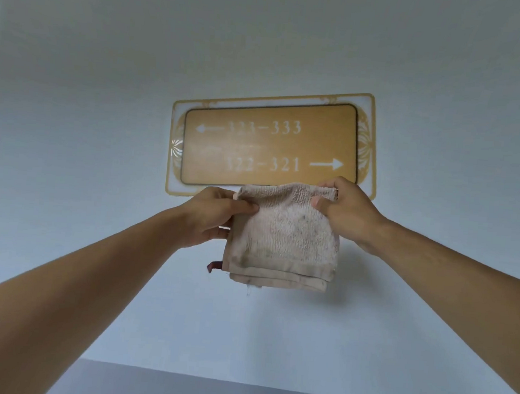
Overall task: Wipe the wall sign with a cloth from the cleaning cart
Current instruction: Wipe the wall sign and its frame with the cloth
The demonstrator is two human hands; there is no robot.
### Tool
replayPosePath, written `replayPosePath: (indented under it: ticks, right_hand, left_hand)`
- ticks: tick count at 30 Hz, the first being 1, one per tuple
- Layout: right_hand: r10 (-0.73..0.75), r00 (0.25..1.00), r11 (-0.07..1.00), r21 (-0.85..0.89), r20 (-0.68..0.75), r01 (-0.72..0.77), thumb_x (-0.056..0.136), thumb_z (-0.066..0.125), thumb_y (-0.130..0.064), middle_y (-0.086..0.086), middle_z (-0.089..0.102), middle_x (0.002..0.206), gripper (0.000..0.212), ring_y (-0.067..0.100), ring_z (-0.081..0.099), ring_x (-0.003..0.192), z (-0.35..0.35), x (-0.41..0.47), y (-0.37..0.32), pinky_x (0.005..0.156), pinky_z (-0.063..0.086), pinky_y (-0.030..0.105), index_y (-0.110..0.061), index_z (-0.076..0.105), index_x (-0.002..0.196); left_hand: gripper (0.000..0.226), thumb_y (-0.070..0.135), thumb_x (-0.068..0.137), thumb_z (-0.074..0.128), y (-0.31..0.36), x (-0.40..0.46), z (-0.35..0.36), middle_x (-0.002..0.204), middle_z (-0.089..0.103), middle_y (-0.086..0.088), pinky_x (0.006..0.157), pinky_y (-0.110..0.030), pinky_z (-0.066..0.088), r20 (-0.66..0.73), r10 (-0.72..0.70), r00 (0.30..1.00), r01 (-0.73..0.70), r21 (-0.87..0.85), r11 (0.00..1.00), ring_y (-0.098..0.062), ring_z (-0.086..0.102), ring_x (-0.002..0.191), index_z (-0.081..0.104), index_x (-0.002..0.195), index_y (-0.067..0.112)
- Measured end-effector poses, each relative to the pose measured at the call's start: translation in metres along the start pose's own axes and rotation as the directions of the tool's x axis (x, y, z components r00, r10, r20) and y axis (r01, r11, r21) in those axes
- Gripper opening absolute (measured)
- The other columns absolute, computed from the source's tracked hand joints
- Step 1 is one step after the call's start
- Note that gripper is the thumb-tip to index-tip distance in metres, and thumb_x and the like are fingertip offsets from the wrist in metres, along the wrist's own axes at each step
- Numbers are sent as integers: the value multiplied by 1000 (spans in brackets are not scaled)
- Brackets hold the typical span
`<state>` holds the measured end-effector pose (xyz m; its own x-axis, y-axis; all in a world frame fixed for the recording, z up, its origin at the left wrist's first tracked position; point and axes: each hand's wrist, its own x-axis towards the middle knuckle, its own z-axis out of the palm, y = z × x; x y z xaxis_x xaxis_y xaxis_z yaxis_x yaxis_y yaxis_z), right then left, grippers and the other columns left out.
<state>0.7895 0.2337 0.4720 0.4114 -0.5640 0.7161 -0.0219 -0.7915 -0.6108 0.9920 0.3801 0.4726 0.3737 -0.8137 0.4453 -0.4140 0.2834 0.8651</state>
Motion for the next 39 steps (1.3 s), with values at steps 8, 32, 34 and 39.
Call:
replayPosePath:
  ticks: [8,32,34,39]
  right_hand:
    - [4,1000,1000,-12,-5,-4,98,65,-25,1,61,100,31,29,65,87,10,-9,-23,79,55,39,-22,53,126]
    - [-49,999,981,-189,-8,47,98,65,-27,-3,52,105,22,3,53,79,39,0,-43,66,45,18,-28,53,117]
    - [-48,999,979,-197,-12,45,98,65,-27,-3,53,103,22,4,53,80,43,1,-44,66,45,20,-27,53,117]
    - [-40,999,976,-214,-17,36,98,65,-27,-5,52,99,23,4,53,80,47,0,-44,69,45,21,-25,54,118]
  left_hand:
    - [31,10,89,69,-1,-9,-16,110,70,-20,85,-46,59,-31,37,999,-38,-31,999,-28,68,92,64,115,-6]
    - [25,13,90,70,-17,-11,-58,106,75,-17,83,-39,60,-21,80,997,-80,2,997,-23,71,87,71,107,-5]
    - [23,11,91,69,-18,-11,-60,105,74,-17,79,-37,61,-8,89,996,-89,-21,996,-24,72,86,71,106,-6]
    - [33,12,89,70,-21,-6,-60,93,70,-13,64,-33,58,-58,91,994,-94,-54,994,-23,65,78,64,112,-11]
